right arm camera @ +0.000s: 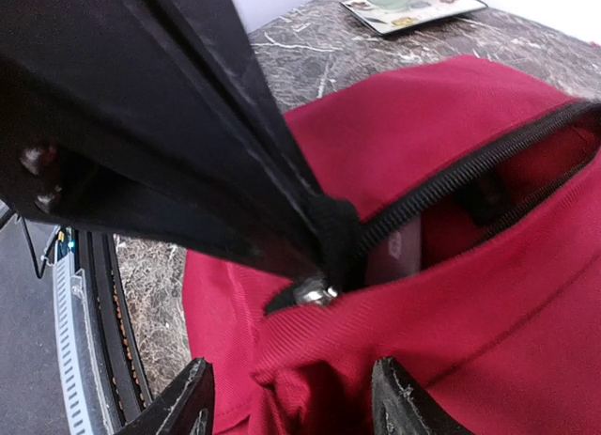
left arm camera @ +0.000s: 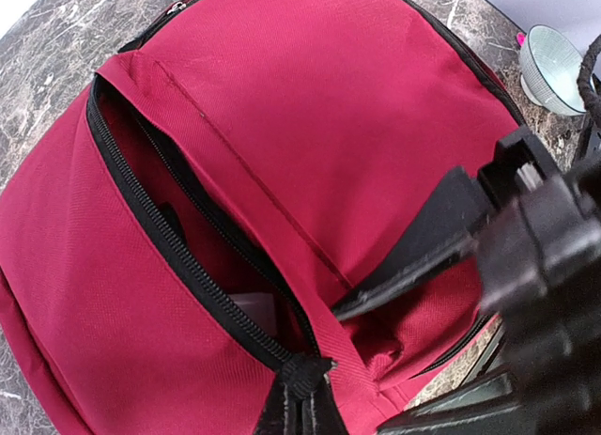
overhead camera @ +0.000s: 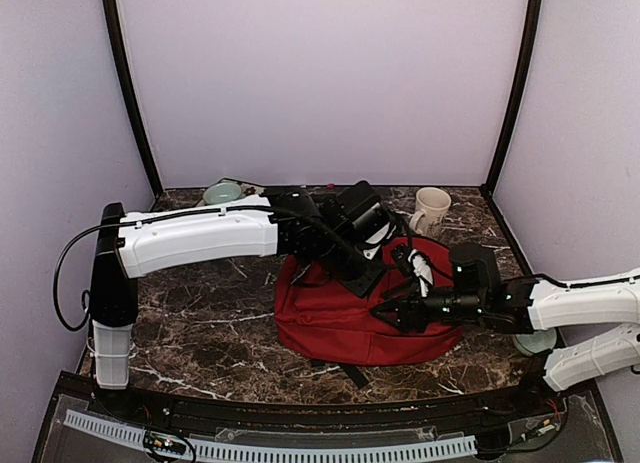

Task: Pack the student bag
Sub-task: Hold the lower front pocket of the student bag.

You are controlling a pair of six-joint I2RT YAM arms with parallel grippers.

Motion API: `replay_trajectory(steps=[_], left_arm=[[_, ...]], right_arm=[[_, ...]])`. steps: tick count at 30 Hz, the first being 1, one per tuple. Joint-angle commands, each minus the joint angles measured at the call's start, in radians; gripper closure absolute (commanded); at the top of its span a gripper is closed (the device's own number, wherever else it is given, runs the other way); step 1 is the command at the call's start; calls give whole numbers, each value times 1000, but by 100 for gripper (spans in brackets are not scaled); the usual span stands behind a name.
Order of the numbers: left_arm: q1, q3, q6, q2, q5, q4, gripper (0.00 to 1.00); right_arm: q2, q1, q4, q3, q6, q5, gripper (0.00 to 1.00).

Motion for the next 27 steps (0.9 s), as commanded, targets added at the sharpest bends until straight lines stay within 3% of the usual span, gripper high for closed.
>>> replay_trajectory(steps=[1, 6, 15, 27], left_arm=[[4, -6, -34, -63, -6, 40, 100], [4, -11, -81, -63, 11, 77, 100], [13, -8, -114, -64, 15, 93, 100], [89, 13, -196, -44, -97, 33, 100]], right_arm=[[20, 26, 80, 35, -17, 24, 47], [32, 32, 119, 9, -35, 84, 58], [12, 35, 135, -17, -65, 96, 99], [-70, 43, 74, -57, -80, 62, 100]])
